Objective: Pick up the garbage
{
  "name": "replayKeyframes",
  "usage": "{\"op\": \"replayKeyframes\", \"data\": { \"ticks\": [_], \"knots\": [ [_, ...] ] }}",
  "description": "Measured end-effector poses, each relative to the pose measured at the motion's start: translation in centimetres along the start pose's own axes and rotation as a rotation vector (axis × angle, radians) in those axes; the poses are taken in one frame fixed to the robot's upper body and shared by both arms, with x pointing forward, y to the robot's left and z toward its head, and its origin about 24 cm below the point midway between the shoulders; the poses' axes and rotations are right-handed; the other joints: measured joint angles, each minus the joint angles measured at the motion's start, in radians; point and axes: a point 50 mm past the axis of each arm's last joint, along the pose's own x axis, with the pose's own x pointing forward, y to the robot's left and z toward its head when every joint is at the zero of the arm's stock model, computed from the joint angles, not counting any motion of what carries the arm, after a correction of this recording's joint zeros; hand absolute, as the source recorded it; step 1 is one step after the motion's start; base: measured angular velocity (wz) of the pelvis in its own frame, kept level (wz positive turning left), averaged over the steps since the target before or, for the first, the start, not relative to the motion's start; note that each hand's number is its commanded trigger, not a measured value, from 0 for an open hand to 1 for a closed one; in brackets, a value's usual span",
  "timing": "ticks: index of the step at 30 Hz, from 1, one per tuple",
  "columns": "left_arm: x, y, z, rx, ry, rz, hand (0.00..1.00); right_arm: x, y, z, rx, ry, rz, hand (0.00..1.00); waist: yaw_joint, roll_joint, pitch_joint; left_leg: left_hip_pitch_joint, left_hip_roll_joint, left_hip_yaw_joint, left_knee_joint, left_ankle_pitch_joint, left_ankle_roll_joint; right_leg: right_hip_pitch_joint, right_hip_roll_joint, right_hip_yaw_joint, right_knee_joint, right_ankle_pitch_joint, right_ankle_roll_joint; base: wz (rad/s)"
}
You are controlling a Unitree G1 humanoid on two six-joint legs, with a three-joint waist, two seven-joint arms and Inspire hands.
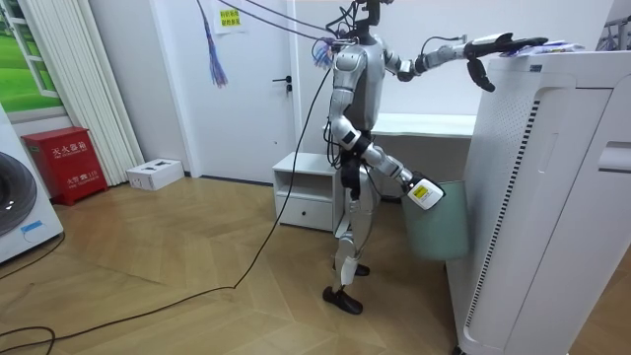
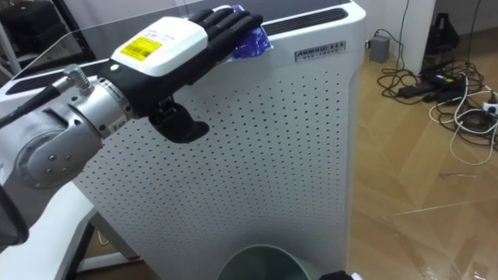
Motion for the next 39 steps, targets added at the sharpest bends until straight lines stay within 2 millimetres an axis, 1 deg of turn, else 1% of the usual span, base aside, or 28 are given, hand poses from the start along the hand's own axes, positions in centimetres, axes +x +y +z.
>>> {"op": "replayKeyframes", "data": {
  "ticks": [1,4,7,8,9,11,14,18,24,28,30,32,36,38,39],
  "knots": [
    [0.0,-0.1,-0.1,-0.001,0.003,-0.003,1.00,0.0,0.0,0.0,0.000,0.000,0.000,1.00,-0.002,-0.001,0.0008,0.002,0.000,0.000,-0.001,0.000,0.000,0.000,0.000,0.000,0.000,0.000,0.000,0.00],
    [0.0,-0.3,-0.4,-0.004,0.014,-0.008,1.00,0.0,0.0,0.0,0.000,-0.001,-0.001,1.00,-0.006,-0.005,0.0036,0.005,0.000,0.007,-0.002,0.000,0.000,0.000,0.000,0.006,0.001,0.000,0.000,-0.04],
    [0.0,0.0,-0.8,-0.005,0.033,0.034,1.00,0.1,-0.1,0.2,-0.004,-0.006,0.003,1.00,-0.021,-0.010,0.0068,0.010,0.000,0.014,-0.004,0.000,0.000,0.000,-0.001,0.013,0.004,0.000,0.000,-0.07],
    [0.0,0.4,-1.0,-0.005,0.044,0.062,1.00,0.1,-0.1,0.2,0.001,-0.007,0.006,1.00,-0.026,-0.014,0.0092,0.014,0.000,0.017,-0.006,0.000,0.000,0.003,0.000,0.013,0.004,0.000,0.000,-0.09],
    [0.0,0.5,-1.1,-0.004,0.048,0.068,1.00,0.1,-0.2,0.2,0.003,-0.006,0.005,1.00,-0.028,-0.019,0.0133,0.017,0.000,0.018,-0.008,0.000,0.000,0.004,0.000,0.013,0.004,0.000,0.000,-0.07],
    [0.2,0.7,-1.6,-0.014,0.070,0.106,1.00,0.1,-0.2,0.2,0.001,-0.006,0.004,1.00,-0.046,-0.019,0.0133,0.025,0.000,0.023,-0.016,0.000,0.000,0.014,0.000,0.013,0.002,-0.001,0.001,-0.04],
    [0.3,0.8,-1.7,-0.028,0.081,0.144,1.00,0.0,-0.4,0.2,-0.005,-0.004,0.002,1.00,-0.053,-0.019,0.0129,0.039,0.001,0.028,-0.024,0.000,0.001,0.022,0.001,0.015,-0.001,-0.001,0.002,-0.06],
    [0.5,0.7,-1.7,-0.045,0.088,0.190,1.00,0.0,-0.5,0.1,-0.014,0.000,0.002,1.00,-0.053,-0.018,0.0125,0.045,0.001,0.028,-0.024,0.000,0.001,0.025,0.001,0.013,-0.002,-0.001,0.001,0.00],
    [0.7,0.6,-1.9,-0.065,0.112,0.229,1.00,0.0,-0.2,0.0,-0.023,0.011,0.018,1.00,-0.055,-0.017,0.0110,0.055,0.001,0.026,-0.027,0.000,0.001,0.034,0.001,0.012,-0.003,-0.001,0.001,0.00],
    [0.7,0.5,-1.9,-0.064,0.114,0.236,1.00,0.0,0.0,-0.1,-0.028,0.019,0.027,1.00,-0.054,-0.014,0.0052,0.053,0.001,0.026,-0.026,0.000,0.001,0.035,0.001,0.012,-0.003,-0.001,0.001,0.00],
    [0.7,0.5,-1.9,-0.064,0.114,0.236,1.00,0.0,0.0,-0.1,-0.028,0.020,0.028,1.00,-0.053,-0.014,0.0049,0.053,0.001,0.026,-0.025,0.000,0.001,0.035,0.001,0.012,-0.003,-0.001,0.001,0.00],
    [0.8,0.4,-1.8,-0.066,0.113,0.234,1.00,0.0,0.1,-0.2,-0.023,0.023,0.029,1.00,-0.053,-0.016,0.0008,0.053,0.001,0.025,-0.025,0.001,0.001,0.035,0.001,0.012,-0.003,-0.001,0.002,0.00],
    [0.7,0.3,-1.7,-0.074,0.110,0.238,1.00,0.0,0.0,-0.1,-0.002,0.024,0.017,1.00,-0.049,-0.019,-0.0019,0.049,0.000,0.026,-0.023,0.001,0.001,0.033,0.000,0.012,-0.003,-0.001,0.002,0.00],
    [0.5,0.2,-1.4,-0.094,0.106,0.244,1.00,0.0,0.0,-0.1,0.012,0.020,0.011,1.00,-0.046,-0.023,-0.0070,0.048,0.000,0.026,-0.023,0.001,0.001,0.033,0.001,0.014,-0.003,-0.001,0.002,0.00],
    [0.4,0.2,-1.4,-0.100,0.104,0.248,1.00,0.0,0.0,0.0,0.012,0.019,0.009,1.00,-0.045,-0.024,-0.0078,0.048,0.000,0.026,-0.024,0.001,0.001,0.033,0.001,0.014,-0.003,-0.001,0.002,0.00]
  ]
}}
